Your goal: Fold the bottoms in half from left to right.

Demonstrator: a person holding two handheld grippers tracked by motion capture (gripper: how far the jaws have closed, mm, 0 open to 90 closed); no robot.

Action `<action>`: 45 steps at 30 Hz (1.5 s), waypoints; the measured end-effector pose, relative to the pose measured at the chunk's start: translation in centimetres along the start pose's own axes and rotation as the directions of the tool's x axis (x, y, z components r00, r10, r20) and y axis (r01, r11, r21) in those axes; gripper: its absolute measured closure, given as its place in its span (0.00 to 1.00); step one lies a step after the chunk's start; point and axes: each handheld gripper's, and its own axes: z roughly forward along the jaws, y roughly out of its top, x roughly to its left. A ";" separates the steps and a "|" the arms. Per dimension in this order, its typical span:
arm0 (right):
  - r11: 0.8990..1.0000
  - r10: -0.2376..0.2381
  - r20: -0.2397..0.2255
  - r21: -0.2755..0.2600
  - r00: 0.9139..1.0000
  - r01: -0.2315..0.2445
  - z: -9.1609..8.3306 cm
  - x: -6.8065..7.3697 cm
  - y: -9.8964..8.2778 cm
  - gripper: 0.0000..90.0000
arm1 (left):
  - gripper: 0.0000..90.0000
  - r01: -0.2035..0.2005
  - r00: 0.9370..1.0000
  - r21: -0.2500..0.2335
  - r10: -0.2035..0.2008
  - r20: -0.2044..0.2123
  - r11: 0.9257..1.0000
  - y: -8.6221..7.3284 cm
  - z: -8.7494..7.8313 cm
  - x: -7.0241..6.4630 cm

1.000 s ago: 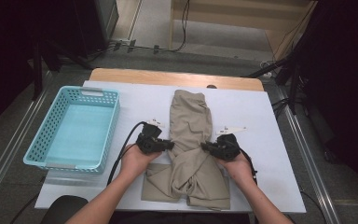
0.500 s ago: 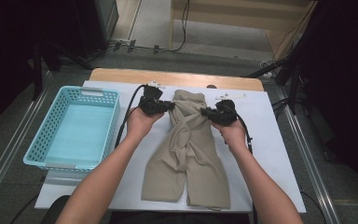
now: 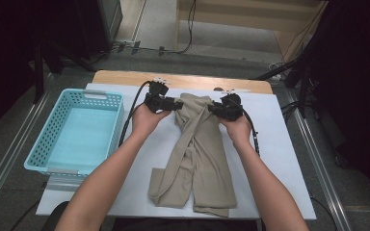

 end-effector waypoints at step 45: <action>0.969 -0.218 -0.261 0.054 0.940 0.240 -9.2 11.2 -15.7 0.61 | 0.70 -0.107 0.991 0.148 0.094 0.098 0.983 -13.4 -1.6 -9.6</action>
